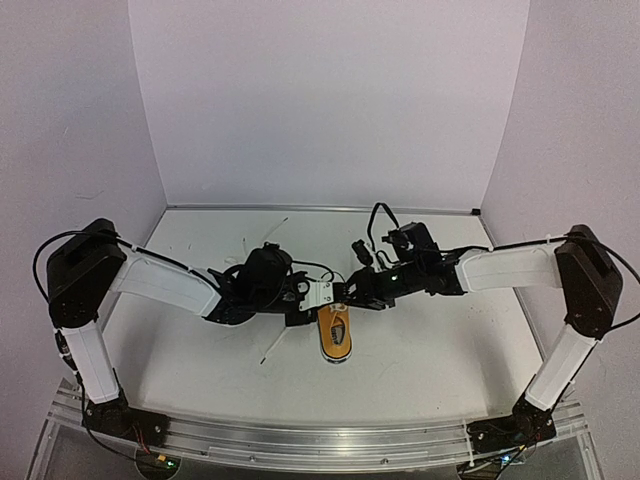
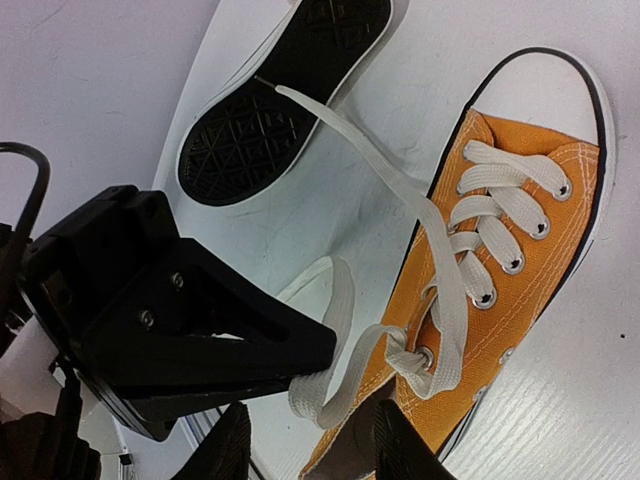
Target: Tie the shoes
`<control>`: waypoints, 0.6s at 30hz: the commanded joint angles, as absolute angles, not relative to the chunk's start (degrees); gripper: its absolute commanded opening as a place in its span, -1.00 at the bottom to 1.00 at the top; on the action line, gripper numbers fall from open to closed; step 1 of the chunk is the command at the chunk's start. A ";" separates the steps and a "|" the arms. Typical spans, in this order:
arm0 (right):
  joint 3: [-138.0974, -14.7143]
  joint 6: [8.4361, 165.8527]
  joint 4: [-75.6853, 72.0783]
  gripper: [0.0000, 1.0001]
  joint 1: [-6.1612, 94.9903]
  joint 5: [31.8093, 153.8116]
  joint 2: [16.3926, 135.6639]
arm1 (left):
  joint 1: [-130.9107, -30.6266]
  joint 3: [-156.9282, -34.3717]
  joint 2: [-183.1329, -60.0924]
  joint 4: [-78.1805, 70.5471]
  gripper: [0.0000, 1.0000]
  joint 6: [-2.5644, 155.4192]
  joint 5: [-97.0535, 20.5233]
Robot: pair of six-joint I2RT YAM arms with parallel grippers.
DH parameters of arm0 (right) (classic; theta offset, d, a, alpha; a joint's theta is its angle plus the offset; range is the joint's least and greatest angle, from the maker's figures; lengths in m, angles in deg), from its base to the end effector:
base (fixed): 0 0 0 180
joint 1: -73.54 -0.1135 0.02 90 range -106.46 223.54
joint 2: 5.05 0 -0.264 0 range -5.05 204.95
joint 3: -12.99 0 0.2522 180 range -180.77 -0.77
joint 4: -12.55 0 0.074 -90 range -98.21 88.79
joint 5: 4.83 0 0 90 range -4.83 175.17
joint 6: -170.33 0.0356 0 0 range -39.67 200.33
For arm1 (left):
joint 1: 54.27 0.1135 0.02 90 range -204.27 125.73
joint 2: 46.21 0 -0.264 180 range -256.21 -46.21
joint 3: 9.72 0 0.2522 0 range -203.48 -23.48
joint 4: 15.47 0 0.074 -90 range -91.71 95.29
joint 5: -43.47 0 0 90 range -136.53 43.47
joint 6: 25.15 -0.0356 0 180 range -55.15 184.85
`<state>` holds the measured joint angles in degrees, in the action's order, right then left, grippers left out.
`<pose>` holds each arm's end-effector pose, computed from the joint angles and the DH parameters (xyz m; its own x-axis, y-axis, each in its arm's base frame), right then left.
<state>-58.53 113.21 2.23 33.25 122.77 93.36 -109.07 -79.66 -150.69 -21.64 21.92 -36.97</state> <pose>0.2643 0.2526 0.1988 -0.8668 -0.1709 -0.4685 -0.4911 0.4559 0.7422 0.2198 -0.3219 0.1743 0.4057 0.5901 -0.6980 0.8382 0.0643 0.5415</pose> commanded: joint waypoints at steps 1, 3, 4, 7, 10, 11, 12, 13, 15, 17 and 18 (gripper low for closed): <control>-60.85 113.45 4.63 -0.24 32.92 123.76 93.75 | -108.14 -80.76 -150.97 -24.89 -1.00 23.37 -35.29; -60.86 113.54 4.76 -0.24 32.85 123.84 94.06 | -108.07 -80.78 -151.05 -25.01 -1.00 23.45 -35.04; -60.88 113.55 4.87 -0.24 32.85 123.84 94.29 | -108.07 -80.80 -151.10 -25.10 -1.00 23.49 -34.85; -61.06 113.51 5.16 -0.26 32.71 123.89 95.00 | -108.07 -80.83 -151.15 -25.08 -1.00 23.62 -34.29; -61.69 113.50 5.45 -0.30 32.70 124.10 95.94 | -108.06 -80.98 -151.15 -24.86 -1.00 23.71 -33.98; -62.01 113.52 5.56 -0.31 32.74 124.21 96.50 | -108.06 -81.11 -151.14 -24.75 -1.00 23.71 -33.95; -62.28 113.53 5.67 -0.33 32.75 124.38 96.96 | -108.06 -81.21 -151.14 -24.67 -1.00 23.71 -33.85; -62.59 113.55 5.74 -0.38 32.73 124.57 97.20 | -108.09 -81.30 -151.15 -24.55 -1.00 23.71 -33.80; -62.95 113.69 5.89 -0.53 32.68 124.82 97.64 | -108.06 -81.43 -151.15 -24.16 -1.00 23.71 -33.78; -63.10 113.73 5.91 -0.64 32.66 124.97 97.59 | -108.08 -81.44 -151.15 -23.97 -1.00 23.65 -33.93; -63.02 113.73 5.95 -0.71 32.67 124.96 97.50 | -108.07 -81.46 -151.13 -23.89 -1.00 23.62 -34.00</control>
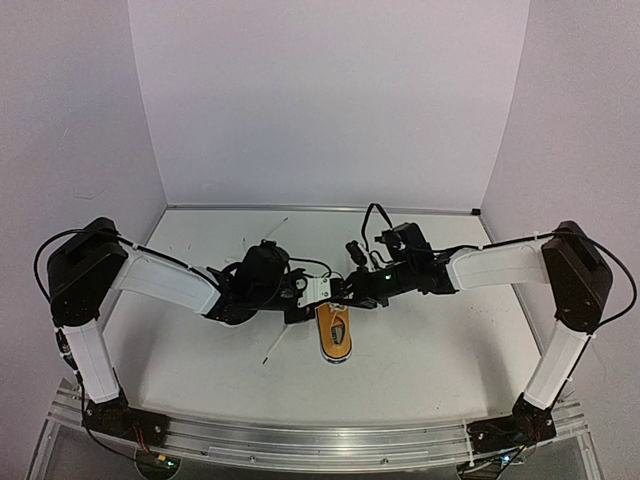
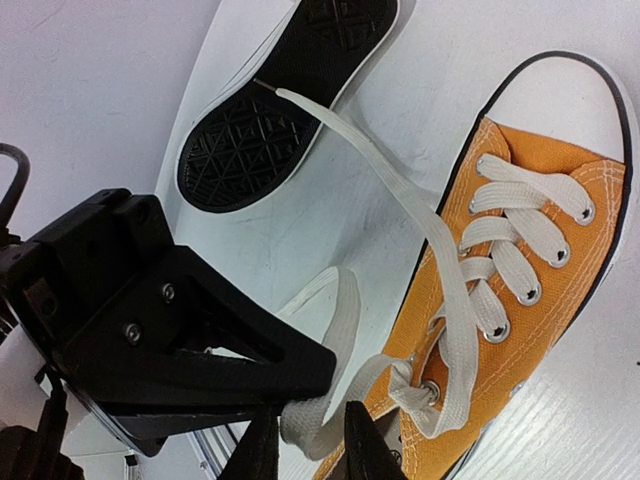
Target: Tie the shoes
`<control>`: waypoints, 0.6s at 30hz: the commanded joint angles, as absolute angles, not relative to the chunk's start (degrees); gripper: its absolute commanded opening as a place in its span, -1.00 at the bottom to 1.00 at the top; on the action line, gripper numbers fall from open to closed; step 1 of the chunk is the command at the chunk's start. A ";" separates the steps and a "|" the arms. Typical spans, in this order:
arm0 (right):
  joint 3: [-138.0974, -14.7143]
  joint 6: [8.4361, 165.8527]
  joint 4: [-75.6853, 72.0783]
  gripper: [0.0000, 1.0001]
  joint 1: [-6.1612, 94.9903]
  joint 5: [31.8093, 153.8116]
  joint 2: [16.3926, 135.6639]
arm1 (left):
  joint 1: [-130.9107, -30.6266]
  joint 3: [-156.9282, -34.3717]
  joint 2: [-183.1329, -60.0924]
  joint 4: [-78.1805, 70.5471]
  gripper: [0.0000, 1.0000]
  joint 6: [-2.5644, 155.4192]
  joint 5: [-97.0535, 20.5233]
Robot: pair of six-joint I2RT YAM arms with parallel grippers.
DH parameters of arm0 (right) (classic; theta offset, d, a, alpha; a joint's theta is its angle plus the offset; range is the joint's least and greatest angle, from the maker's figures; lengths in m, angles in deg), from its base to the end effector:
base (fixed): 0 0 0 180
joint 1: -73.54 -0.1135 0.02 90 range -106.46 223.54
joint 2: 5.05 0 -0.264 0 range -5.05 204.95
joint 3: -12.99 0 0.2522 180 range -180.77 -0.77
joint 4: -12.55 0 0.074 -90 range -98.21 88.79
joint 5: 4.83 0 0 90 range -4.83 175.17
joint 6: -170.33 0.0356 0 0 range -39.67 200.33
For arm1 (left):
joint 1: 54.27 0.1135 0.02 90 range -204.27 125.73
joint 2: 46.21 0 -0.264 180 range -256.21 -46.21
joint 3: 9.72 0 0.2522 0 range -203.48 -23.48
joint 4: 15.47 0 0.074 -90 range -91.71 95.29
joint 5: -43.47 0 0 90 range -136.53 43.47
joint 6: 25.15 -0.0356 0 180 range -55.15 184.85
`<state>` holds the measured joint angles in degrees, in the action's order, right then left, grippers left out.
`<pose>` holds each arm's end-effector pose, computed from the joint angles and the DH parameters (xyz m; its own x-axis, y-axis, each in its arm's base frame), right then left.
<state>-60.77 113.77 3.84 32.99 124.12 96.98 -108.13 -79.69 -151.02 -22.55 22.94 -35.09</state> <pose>0.2730 0.2630 0.1911 -0.8703 -0.1806 -0.4582 -0.4884 0.4362 0.7558 0.2248 -0.3198 0.1739 0.3934 0.5714 -0.7203 0.8496 0.0734 0.5223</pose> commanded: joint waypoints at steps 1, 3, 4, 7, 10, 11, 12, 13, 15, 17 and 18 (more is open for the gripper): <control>-62.92 113.71 5.94 -0.82 32.67 124.90 97.37 | -108.06 -81.39 -151.08 -23.82 -1.00 23.57 -34.11; -62.65 113.86 5.84 -1.00 32.67 124.65 97.00 | -108.06 -81.36 -150.95 -23.58 -0.95 23.54 -34.75; -62.50 113.92 5.83 -1.00 32.67 124.48 96.83 | -108.05 -81.25 -150.82 -23.28 -0.87 23.52 -35.12; -62.04 113.89 5.71 -1.00 32.67 124.05 96.23 | -107.69 -80.64 -149.32 -21.60 -0.58 23.37 -37.20; -61.70 113.82 5.60 -1.00 32.67 123.60 95.94 | -106.24 -79.67 -146.74 -18.86 -0.48 23.82 -37.91; -61.61 113.76 5.57 -1.00 32.67 123.58 95.93 | -105.61 -79.04 -145.64 -18.52 -0.44 24.27 -37.87; -61.59 113.75 5.54 -1.00 32.67 123.48 95.90 | -105.03 -78.60 -144.71 -17.91 -0.40 24.46 -38.07; -61.54 113.70 5.44 -1.00 32.67 123.33 95.78 | -104.36 -78.20 -143.76 -17.27 -0.38 24.75 -38.78; -61.50 113.65 5.29 -1.00 32.67 122.97 95.50 | -103.12 -78.21 -142.72 -15.41 -0.32 25.68 -42.08; -61.52 113.58 5.19 -1.00 32.66 122.71 95.25 | -102.00 -79.05 -142.41 -12.64 -0.27 26.87 -45.89; -61.58 113.55 5.15 -1.00 32.64 122.67 95.24 | -101.47 -80.10 -142.71 -10.81 -0.25 27.41 -47.62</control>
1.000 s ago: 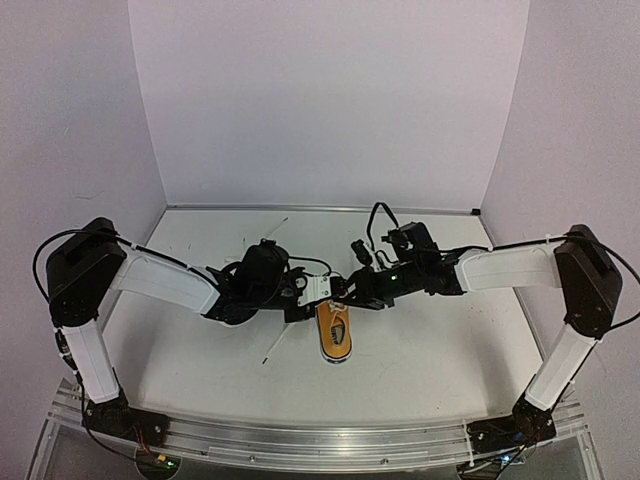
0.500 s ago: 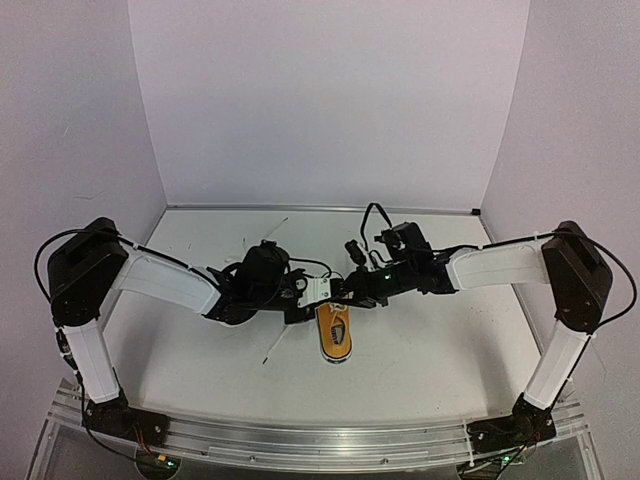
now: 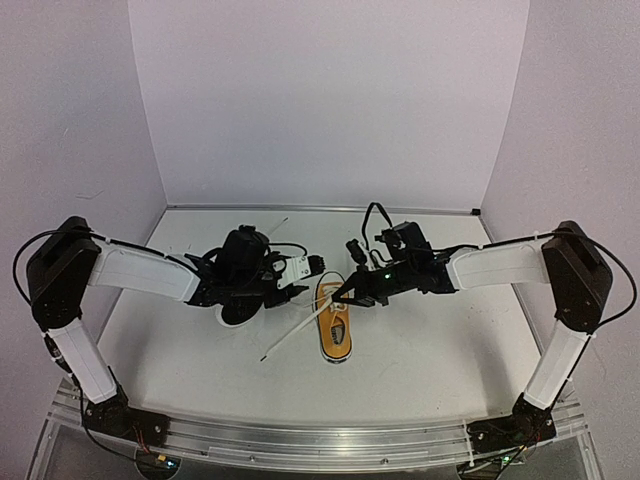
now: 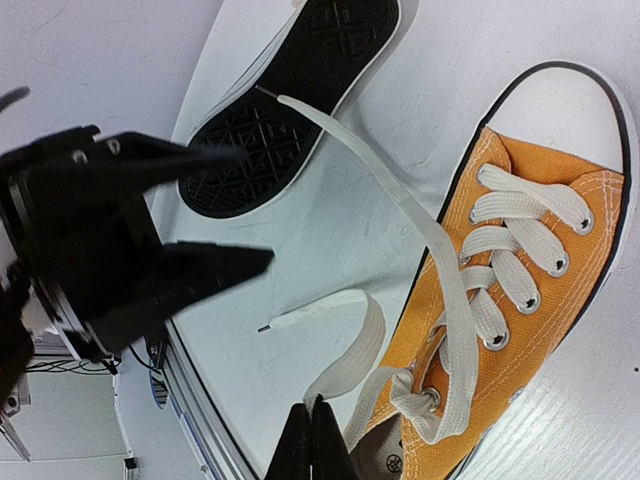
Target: Tie the shoes
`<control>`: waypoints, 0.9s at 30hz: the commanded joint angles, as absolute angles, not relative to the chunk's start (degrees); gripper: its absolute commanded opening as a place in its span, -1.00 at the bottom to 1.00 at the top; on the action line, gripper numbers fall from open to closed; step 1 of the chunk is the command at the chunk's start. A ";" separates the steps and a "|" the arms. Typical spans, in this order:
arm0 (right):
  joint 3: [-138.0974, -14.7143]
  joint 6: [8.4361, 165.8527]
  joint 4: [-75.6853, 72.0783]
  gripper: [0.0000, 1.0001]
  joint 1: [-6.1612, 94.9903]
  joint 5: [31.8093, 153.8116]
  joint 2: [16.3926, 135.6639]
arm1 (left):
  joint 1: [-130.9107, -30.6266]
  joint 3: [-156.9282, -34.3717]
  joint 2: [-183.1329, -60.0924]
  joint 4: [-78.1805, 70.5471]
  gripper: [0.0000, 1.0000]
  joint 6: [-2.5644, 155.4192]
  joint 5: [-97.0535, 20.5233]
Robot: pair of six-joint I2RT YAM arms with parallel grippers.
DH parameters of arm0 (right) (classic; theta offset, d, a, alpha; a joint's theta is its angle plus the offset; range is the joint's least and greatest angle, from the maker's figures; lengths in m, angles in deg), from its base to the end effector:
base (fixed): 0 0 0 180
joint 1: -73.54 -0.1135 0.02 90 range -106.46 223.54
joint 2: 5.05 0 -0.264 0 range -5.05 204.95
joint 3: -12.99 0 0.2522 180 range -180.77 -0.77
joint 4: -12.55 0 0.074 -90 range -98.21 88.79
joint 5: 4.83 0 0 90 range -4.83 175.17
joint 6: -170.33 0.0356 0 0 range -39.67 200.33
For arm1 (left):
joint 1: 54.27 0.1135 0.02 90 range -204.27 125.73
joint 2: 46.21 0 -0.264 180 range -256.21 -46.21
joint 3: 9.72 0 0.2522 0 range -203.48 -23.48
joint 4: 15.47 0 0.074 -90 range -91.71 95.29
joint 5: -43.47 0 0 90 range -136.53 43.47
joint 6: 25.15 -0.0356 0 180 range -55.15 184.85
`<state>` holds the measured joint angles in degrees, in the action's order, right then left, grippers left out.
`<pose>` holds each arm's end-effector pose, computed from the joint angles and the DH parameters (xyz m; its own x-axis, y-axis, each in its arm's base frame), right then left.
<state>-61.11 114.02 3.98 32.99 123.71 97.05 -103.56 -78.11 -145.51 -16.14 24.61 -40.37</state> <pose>0.2742 0.2638 0.1926 -0.8697 -0.1731 -0.4623 -0.4883 0.4387 0.7544 0.2407 -0.2857 0.1894 0.2752 0.6649 -0.6944 0.8336 0.1948 0.5168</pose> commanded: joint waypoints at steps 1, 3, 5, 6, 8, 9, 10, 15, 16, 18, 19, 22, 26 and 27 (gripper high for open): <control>-61.65 113.55 5.16 -1.00 32.67 122.62 95.28 | -100.97 -81.28 -143.25 -8.23 -0.23 27.88 -49.09; -61.76 113.61 5.04 -1.00 32.67 122.62 95.44 | -100.41 -84.37 -144.81 0.62 -0.20 27.00 -48.77; -61.85 113.62 4.98 -1.00 32.67 122.70 95.57 | -100.19 -88.21 -147.40 8.13 -0.19 25.30 -48.57; -61.84 113.59 4.95 -1.00 32.67 122.78 95.58 | -99.93 -89.44 -148.44 10.57 -0.19 24.85 -48.70; -61.77 113.61 4.94 -1.00 32.67 122.73 95.58 | -98.49 -92.14 -149.95 14.99 -0.18 24.02 -45.56; -61.77 113.68 4.94 -1.00 32.67 122.70 95.58 | -97.56 -93.65 -150.83 17.04 -0.16 23.83 -43.12; -61.77 113.70 4.94 -1.00 32.67 122.73 95.58 | -96.23 -95.87 -151.42 19.54 -0.14 23.80 -40.34; -61.72 113.86 4.98 -1.00 32.67 122.50 95.73 | -91.12 -108.85 -158.15 33.32 -0.13 19.94 -29.27; -61.77 113.90 4.98 -1.00 32.67 122.54 95.80 | -90.84 -110.96 -159.65 35.69 -0.14 18.53 -28.40; -61.85 113.93 4.95 -1.00 32.67 122.54 95.92 | -90.59 -114.33 -161.95 39.31 -0.16 16.17 -27.05; -61.89 113.97 4.96 -1.00 32.67 122.58 95.93 | -90.58 -115.93 -163.12 40.47 -0.17 15.23 -26.57; -61.94 114.06 4.95 -1.00 32.67 122.58 95.77 | -90.58 -119.67 -165.87 43.46 -0.19 13.39 -26.20; -61.95 114.16 4.94 -1.00 32.67 122.62 95.99 | -91.53 -122.06 -167.98 46.27 -0.20 11.42 -26.81; -62.04 114.18 4.94 -1.00 32.67 122.69 96.17 | -92.07 -122.42 -168.57 46.74 -0.21 10.90 -27.79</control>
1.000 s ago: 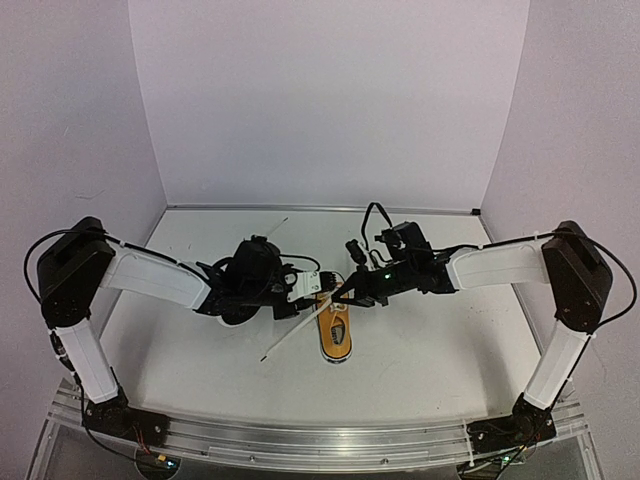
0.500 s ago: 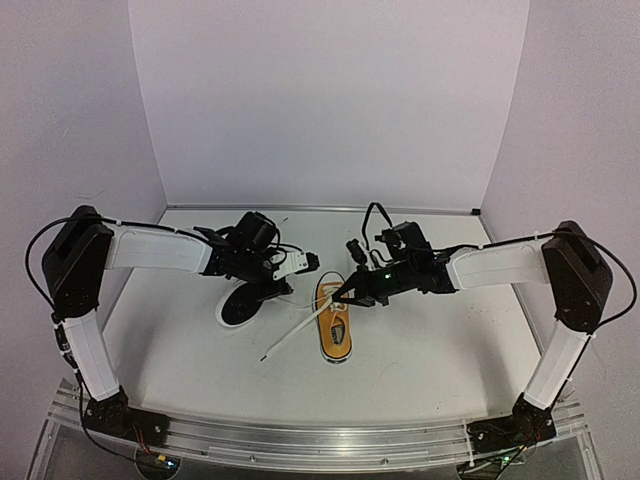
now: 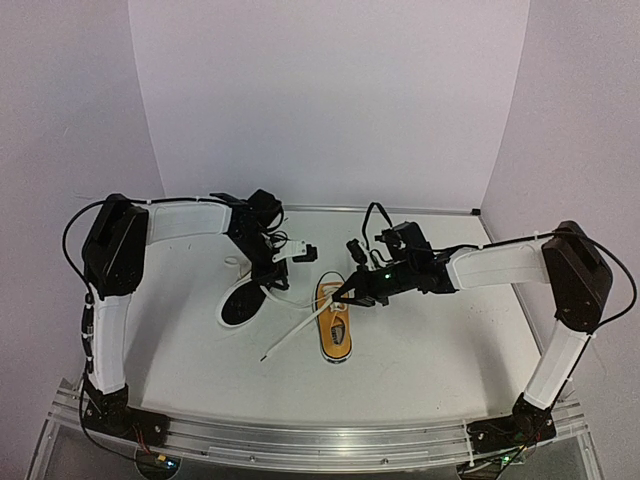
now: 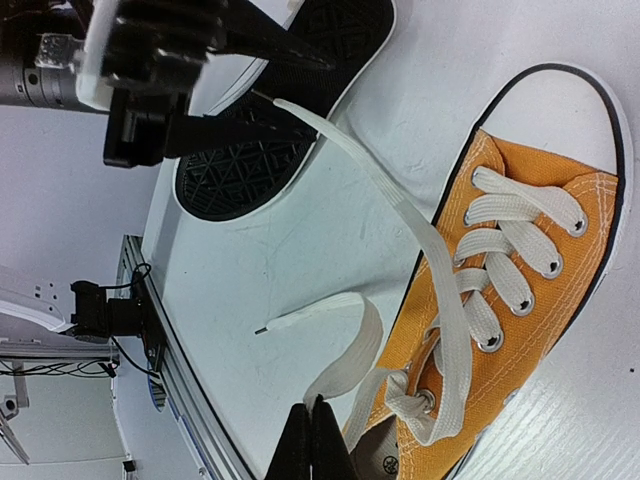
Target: Tie the shoes
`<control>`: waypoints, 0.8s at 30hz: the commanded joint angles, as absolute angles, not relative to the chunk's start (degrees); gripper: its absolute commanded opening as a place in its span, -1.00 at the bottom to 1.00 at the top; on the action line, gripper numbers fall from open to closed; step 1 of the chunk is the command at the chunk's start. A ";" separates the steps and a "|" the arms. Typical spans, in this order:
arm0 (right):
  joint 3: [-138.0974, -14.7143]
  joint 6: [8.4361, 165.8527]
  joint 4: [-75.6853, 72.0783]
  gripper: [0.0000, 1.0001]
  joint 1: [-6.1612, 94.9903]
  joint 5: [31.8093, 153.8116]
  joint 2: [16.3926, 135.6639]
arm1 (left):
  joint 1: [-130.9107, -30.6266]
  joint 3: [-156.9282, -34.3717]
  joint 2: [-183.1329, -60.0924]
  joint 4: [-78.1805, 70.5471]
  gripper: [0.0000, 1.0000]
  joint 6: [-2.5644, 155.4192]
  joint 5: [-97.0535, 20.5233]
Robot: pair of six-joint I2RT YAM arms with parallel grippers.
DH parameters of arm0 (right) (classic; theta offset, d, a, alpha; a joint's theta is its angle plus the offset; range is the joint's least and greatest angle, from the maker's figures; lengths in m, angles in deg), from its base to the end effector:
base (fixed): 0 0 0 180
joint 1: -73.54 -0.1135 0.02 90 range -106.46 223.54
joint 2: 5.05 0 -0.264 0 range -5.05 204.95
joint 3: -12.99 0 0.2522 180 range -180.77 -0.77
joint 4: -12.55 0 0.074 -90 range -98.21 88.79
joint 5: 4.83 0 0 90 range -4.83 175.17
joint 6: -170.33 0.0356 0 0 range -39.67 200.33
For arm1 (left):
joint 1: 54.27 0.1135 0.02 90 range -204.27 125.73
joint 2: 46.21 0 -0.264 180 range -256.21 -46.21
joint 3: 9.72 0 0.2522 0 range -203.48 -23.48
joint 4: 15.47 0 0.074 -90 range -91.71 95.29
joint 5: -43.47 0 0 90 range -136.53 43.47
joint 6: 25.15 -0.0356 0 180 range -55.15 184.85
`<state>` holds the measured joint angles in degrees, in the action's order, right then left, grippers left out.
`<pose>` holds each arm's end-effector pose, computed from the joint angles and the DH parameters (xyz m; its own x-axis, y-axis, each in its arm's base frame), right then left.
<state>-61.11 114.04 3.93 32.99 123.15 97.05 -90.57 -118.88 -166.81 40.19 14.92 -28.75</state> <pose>0.2744 0.2636 0.1924 -0.8697 -0.1684 -0.4639 -0.4869 0.4463 0.7508 0.3510 -0.2714 0.1913 0.0268 0.8845 -0.4658 0.9927 0.0314 0.1167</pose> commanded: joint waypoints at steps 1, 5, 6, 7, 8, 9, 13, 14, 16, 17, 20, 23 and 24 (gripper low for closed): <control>-62.15 114.23 4.94 -1.00 32.67 122.81 96.34 | -92.52 -122.66 -169.05 47.15 -0.22 10.64 -28.87; -62.58 114.52 5.04 -1.00 32.67 123.21 96.90 | -93.12 -124.86 -171.76 50.17 -0.23 10.51 -33.04; -62.70 114.52 4.98 -1.00 32.67 123.22 96.95 | -93.23 -125.31 -172.39 50.53 -0.24 10.58 -34.13; -62.79 114.50 4.97 -1.00 32.67 123.26 96.98 | -93.27 -125.57 -172.82 50.65 -0.24 10.58 -35.21; -62.86 114.55 4.97 -1.00 32.67 123.31 97.05 | -93.25 -125.75 -173.23 50.71 -0.24 10.60 -35.98; -62.95 114.59 4.96 -1.00 32.67 123.37 97.13 | -93.27 -126.14 -173.59 50.92 -0.24 10.59 -36.65; -63.27 114.66 4.97 -1.00 32.67 123.41 97.46 | -93.34 -128.08 -175.22 52.54 -0.24 9.86 -37.46; -63.32 114.67 4.95 -1.00 32.67 123.41 97.52 | -93.32 -128.62 -175.70 53.12 -0.25 9.68 -37.64; -63.35 114.69 4.96 -1.00 32.67 123.40 97.60 | -93.31 -129.69 -176.69 54.51 -0.27 9.54 -38.18; -63.37 114.69 4.95 -1.00 32.67 123.40 97.62 | -93.29 -130.27 -177.26 55.46 -0.28 9.54 -38.36; -63.44 114.69 4.99 -1.00 32.67 123.34 97.69 | -93.29 -131.24 -178.89 57.98 -0.40 9.54 -39.31; -63.39 114.65 4.98 -1.00 32.67 123.31 97.69 | -93.29 -131.15 -179.35 59.48 -0.58 10.09 -39.19; -63.36 114.67 4.95 -1.00 32.66 123.24 97.69 | -93.27 -130.62 -179.07 59.36 -0.67 10.22 -38.90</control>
<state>-61.22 114.65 3.92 32.99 123.21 97.07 -93.47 -129.37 -178.29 55.37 10.40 -38.44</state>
